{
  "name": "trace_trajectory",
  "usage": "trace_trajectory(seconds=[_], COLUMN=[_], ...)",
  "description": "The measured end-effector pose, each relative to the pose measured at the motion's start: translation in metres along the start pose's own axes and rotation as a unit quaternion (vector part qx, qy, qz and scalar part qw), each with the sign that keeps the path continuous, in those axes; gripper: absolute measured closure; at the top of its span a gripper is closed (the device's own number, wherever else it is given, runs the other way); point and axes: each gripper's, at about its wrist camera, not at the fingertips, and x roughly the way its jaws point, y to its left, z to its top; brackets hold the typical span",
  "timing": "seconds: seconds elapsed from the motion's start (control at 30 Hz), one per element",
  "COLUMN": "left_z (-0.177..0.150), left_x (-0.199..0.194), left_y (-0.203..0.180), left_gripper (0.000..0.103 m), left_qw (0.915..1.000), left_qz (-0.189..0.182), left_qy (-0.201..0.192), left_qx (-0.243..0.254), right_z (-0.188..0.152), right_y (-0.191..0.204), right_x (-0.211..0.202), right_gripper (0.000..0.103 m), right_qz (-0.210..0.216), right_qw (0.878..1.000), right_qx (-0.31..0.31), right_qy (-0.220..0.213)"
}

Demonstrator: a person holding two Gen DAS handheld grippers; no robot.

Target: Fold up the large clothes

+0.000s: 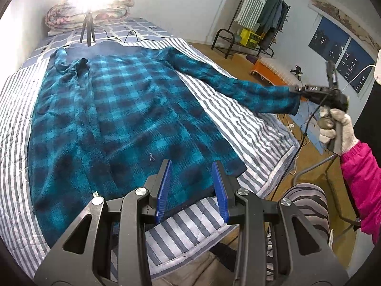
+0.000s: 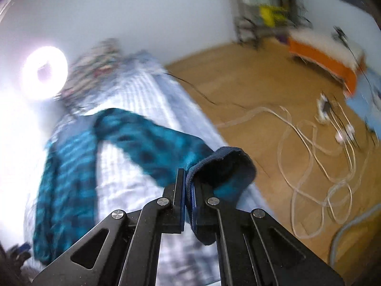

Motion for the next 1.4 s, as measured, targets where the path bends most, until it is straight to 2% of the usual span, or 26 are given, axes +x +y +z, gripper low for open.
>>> trace_trajectory(seconds=[0.13,0.33,0.47,0.53,0.63,0.7,0.8,0.83,0.87,0.93,0.97,1.0,1.13,1.2,1.27,1.4], left_z=[0.001,0.003,0.003,0.003,0.004,0.004,0.006,0.007,0.008,0.010,0.012,0.013,0.021,0.024,0.026,0.030], left_x=[-0.007,-0.014,-0.012,-0.008,-0.001,0.004,0.013,0.017,0.020,0.027,0.031,0.035,0.051,0.058,0.065,0.075], left_y=[0.006,0.025,0.037,0.041,0.047,0.048,0.047,0.045,0.044,0.038,0.034,0.031,0.018,0.009,0.001,-0.008], left_gripper=[0.068,0.068,0.068,0.068,0.068,0.068,0.068,0.067,0.061,0.054,0.054,0.054,0.054,0.053,0.048,0.047], left_qw=[0.9998,0.9983,0.9969,0.9961,0.9948,0.9938,0.9924,0.9919,0.9917,0.9910,0.9906,0.9903,0.9892,0.9902,0.9922,0.9950], left_qz=[-0.008,-0.015,-0.021,-0.024,-0.031,-0.039,-0.054,-0.060,-0.063,-0.074,-0.080,-0.084,-0.100,-0.100,-0.092,-0.072], left_qy=[-0.009,-0.023,-0.023,-0.021,-0.018,-0.013,-0.002,0.002,0.005,0.009,0.011,0.014,0.023,0.030,0.037,0.046], left_qx=[-0.015,-0.051,-0.072,-0.082,-0.095,-0.103,-0.111,-0.112,-0.112,-0.111,-0.110,-0.109,-0.105,-0.093,-0.075,-0.051], right_z=[0.000,-0.022,-0.054,-0.073,-0.110,-0.132,-0.150,-0.151,-0.151,-0.144,-0.140,-0.135,-0.124,-0.115,-0.103,-0.073], right_y=[0.059,0.142,0.188,0.204,0.226,0.234,0.235,0.233,0.231,0.222,0.220,0.215,0.199,0.191,0.183,0.167], right_x=[-0.023,-0.036,-0.032,-0.027,-0.011,0.001,0.011,0.011,0.009,0.002,-0.001,-0.006,-0.021,-0.023,-0.017,-0.002], right_gripper=[0.101,0.101,0.101,0.101,0.101,0.100,0.098,0.097,0.093,0.080,0.069,0.063,0.063,0.063,0.063,0.063], right_qz=[0.055,0.147,0.203,0.218,0.245,0.250,0.244,0.244,0.246,0.255,0.259,0.265,0.276,0.267,0.253,0.237], right_qw=[0.997,0.980,0.960,0.950,0.929,0.918,0.909,0.908,0.907,0.907,0.907,0.907,0.909,0.915,0.924,0.939], right_qx=[-0.057,-0.132,-0.187,-0.211,-0.250,-0.269,-0.289,-0.289,-0.289,-0.284,-0.281,-0.278,-0.271,-0.263,-0.250,-0.218], right_qy=[-0.010,0.018,0.056,0.075,0.121,0.153,0.178,0.181,0.183,0.179,0.176,0.171,0.158,0.149,0.139,0.125])
